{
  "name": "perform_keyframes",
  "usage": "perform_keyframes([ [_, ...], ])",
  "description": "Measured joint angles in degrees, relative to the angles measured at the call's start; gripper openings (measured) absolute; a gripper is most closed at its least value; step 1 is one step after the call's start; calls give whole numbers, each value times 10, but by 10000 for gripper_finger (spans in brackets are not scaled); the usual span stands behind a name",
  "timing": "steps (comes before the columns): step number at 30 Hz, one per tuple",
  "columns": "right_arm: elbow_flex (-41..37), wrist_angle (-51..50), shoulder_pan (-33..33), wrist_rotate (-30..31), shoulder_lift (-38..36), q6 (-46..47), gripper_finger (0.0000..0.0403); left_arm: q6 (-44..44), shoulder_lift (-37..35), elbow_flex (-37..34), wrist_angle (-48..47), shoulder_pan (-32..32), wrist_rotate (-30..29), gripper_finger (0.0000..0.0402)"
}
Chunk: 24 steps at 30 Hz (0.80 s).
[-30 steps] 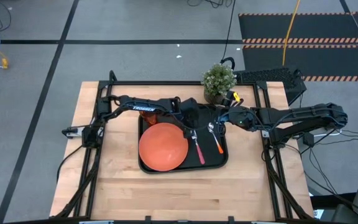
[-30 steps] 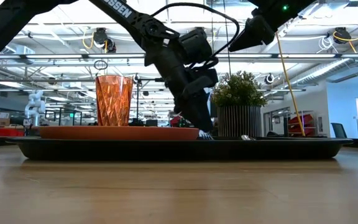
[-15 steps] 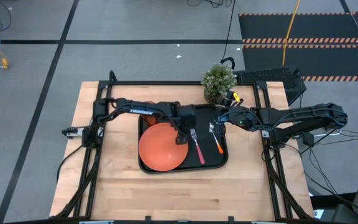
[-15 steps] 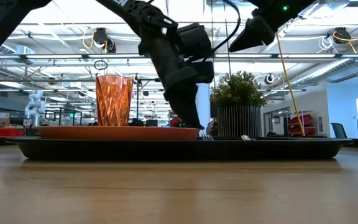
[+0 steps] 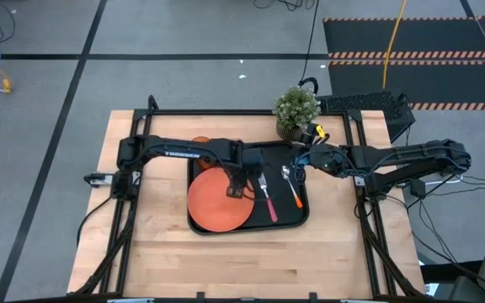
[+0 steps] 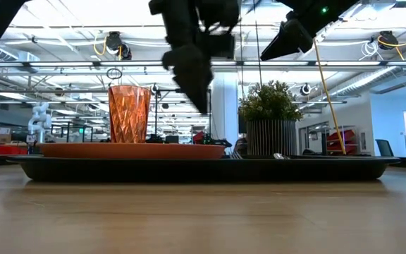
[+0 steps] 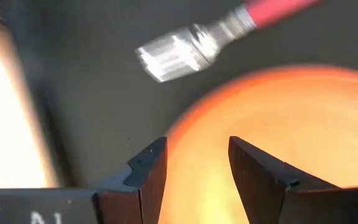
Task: Pick and place plate/cup/fork/spoon on tray
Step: Adjust the orange plate on the black serving tray
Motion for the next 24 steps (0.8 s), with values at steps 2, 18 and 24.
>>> perform_keyframes([
  [2,0,1,0,0,0,0,157,-11,8,-14,-24,4,39,172],
  [18,0,8,0,0,0,3,157,-9,12,-152,105,9,41,172],
  [24,0,10,0,0,0,2,157,-2,12,-155,184,9,55,172],
])
